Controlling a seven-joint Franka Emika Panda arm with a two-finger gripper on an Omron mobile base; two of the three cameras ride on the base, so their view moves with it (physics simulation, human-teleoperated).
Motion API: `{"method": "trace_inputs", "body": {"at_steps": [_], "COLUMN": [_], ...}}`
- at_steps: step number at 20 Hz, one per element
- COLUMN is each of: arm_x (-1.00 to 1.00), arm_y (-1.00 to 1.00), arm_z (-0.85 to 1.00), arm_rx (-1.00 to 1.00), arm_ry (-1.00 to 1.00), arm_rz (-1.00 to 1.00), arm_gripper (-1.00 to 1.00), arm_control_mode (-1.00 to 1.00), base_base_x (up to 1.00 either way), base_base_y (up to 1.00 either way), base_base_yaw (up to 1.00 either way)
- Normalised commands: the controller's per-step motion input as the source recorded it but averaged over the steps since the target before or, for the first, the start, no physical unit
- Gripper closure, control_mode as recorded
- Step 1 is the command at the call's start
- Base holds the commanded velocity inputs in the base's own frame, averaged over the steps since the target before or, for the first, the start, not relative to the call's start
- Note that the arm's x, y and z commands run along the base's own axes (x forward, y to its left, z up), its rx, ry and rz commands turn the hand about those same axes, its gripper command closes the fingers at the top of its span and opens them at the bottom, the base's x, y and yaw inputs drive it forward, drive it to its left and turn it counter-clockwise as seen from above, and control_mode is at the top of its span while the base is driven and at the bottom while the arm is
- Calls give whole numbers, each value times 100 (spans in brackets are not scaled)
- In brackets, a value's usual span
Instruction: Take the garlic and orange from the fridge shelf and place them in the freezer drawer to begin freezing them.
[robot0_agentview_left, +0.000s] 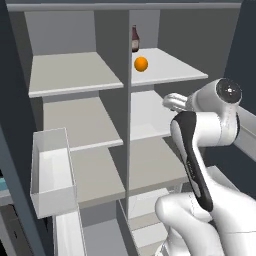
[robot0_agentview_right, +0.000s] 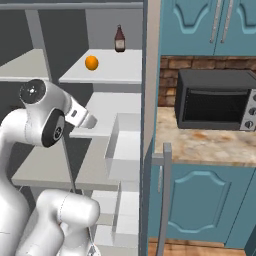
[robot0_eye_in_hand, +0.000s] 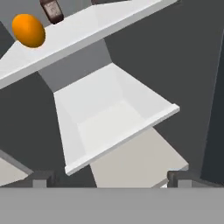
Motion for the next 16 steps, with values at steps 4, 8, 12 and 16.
{"method": "trace_inputs", "body": {"at_steps": [4, 8, 12, 16], "arm_x": [0, 0, 19, 45], "arm_y": [0, 0, 0, 0], "arm_z": [93, 69, 45, 18], "arm_rx": [-8, -8, -5, 0], "arm_ry": [-19, -14, -7, -1], "arm_rz": [-5, -5, -3, 0], "arm_gripper": [-100, -100, -100, -100], "arm_control_mode": [-100, -100, -100, -100], "base_base_x": [0, 0, 0, 0], "base_base_y": [0, 0, 0, 0], "base_base_yaw": [0, 0, 0, 0]}}
